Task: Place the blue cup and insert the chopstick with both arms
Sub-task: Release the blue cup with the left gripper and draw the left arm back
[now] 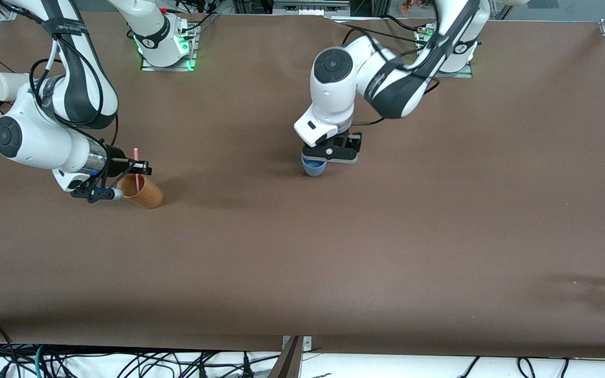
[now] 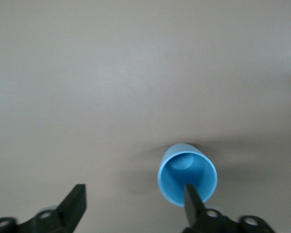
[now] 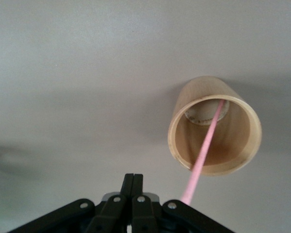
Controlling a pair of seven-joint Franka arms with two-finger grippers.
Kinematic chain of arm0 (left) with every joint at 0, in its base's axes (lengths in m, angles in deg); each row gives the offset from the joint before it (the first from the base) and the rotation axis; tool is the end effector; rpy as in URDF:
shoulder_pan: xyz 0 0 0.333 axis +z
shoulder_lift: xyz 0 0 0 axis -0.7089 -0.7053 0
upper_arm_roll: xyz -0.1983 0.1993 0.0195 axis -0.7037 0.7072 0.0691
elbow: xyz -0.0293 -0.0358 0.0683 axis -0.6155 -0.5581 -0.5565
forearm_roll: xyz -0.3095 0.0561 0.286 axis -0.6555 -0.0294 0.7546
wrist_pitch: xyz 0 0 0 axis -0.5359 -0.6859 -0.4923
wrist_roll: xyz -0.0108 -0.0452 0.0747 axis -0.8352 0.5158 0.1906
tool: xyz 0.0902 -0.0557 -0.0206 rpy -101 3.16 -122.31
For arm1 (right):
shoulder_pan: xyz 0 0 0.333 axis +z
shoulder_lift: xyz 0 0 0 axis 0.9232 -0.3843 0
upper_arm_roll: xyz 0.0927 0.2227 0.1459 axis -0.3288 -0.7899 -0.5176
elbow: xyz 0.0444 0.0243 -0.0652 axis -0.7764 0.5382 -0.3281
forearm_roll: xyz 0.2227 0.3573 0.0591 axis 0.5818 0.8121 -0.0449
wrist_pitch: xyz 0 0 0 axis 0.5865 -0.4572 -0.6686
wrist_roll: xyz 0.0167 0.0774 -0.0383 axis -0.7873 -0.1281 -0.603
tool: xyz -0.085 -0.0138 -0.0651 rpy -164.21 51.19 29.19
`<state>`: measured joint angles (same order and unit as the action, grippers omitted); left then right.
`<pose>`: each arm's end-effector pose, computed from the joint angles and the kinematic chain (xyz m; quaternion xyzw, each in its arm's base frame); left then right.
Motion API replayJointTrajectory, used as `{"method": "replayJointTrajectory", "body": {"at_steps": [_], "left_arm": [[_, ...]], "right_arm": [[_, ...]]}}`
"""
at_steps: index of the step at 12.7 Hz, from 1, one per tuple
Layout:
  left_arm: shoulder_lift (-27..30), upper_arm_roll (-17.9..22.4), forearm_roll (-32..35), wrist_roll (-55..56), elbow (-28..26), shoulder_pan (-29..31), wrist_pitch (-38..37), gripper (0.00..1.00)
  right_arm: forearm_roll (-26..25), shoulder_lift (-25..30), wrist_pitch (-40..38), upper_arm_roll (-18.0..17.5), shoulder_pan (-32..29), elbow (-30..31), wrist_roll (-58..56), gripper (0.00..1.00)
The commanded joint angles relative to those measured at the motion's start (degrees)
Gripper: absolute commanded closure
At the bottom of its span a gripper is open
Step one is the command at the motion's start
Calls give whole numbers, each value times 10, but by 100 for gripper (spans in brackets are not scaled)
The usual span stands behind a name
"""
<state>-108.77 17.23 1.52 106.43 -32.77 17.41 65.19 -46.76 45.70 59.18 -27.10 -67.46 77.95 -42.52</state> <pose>0.5041 -0.4535 0.3492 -0.9986 0.0385 -0.0075 0.0363 0.5928 0.0604 0.2838 -0.9883 0.0458 0.0947 0.1103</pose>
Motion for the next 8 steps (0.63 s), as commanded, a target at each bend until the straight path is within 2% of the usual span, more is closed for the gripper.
{"method": "replayJointTrajectory", "body": {"at_steps": [1, 2, 3, 4, 6, 8], "left_arm": [[1, 2, 1, -47, 76, 36, -86, 0], [13, 2, 0, -73, 87, 62, -90, 0], [31, 0, -1, -97, 93, 90, -100, 0], [50, -3, -1, -128, 95, 120, -106, 0], [69, -4, -9, -216, 98, 179, -107, 0], [109, 1, -29, -318, 73, 233, -109, 0]], "right_arm": [[12, 11, -20, -1, -8, -3, -13, 42], [9, 12, -33, -1, -8, -13, -22, 31], [3, 13, -53, -1, -9, -24, -33, 29], [3, 13, -61, 1, -9, -24, -37, 18], [3, 14, -69, 1, -18, -16, -38, 17], [3, 14, -99, 14, -26, -15, -40, 17]]}}
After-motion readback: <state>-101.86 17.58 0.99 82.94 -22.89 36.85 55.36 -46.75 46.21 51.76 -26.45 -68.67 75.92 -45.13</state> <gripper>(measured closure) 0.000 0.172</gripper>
